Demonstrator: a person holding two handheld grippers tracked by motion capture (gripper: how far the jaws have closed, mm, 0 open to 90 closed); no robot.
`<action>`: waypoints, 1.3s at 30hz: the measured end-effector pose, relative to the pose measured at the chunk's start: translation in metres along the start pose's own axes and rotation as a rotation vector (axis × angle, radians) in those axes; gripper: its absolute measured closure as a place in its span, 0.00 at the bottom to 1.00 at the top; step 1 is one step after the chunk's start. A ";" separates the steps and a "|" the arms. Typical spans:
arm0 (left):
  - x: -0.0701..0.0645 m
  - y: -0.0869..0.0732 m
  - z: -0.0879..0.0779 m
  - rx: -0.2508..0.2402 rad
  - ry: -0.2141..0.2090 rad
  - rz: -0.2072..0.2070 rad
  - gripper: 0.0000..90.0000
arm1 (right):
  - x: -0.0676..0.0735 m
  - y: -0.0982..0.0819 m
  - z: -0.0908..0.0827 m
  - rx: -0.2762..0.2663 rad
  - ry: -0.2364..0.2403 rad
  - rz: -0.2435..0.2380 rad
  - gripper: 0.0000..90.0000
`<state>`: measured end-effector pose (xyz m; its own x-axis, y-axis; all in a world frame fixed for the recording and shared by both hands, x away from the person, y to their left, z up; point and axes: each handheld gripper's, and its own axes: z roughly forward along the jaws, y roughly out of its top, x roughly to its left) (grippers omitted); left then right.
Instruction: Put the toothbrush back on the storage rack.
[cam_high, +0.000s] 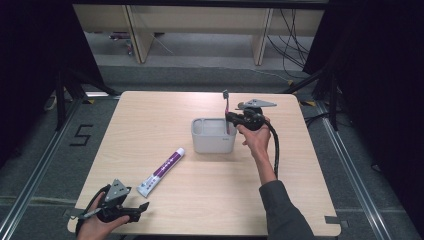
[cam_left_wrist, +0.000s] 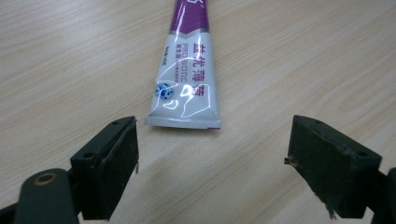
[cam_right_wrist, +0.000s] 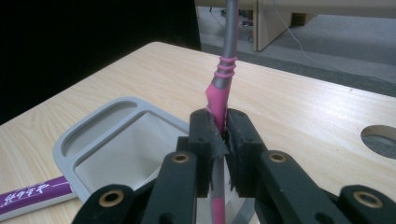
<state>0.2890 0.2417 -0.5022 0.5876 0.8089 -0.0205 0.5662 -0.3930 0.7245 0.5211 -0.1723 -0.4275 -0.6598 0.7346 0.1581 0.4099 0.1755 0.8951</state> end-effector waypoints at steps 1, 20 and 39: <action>0.000 0.000 0.000 0.000 -0.001 0.002 0.18 | 0.002 0.000 0.000 0.011 0.011 0.021 0.91; -0.001 0.000 0.000 -0.004 0.000 0.002 0.18 | 0.000 -0.007 -0.005 0.013 -0.011 0.006 0.88; 0.000 0.000 0.000 -0.002 0.005 -0.001 0.18 | 0.007 -0.017 -0.046 0.007 0.008 0.028 0.43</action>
<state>0.2891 0.2414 -0.5025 0.5841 0.8115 -0.0176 0.5655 -0.3913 0.7260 0.4806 -0.2000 -0.4221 -0.6532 0.7339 0.1863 0.4327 0.1598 0.8873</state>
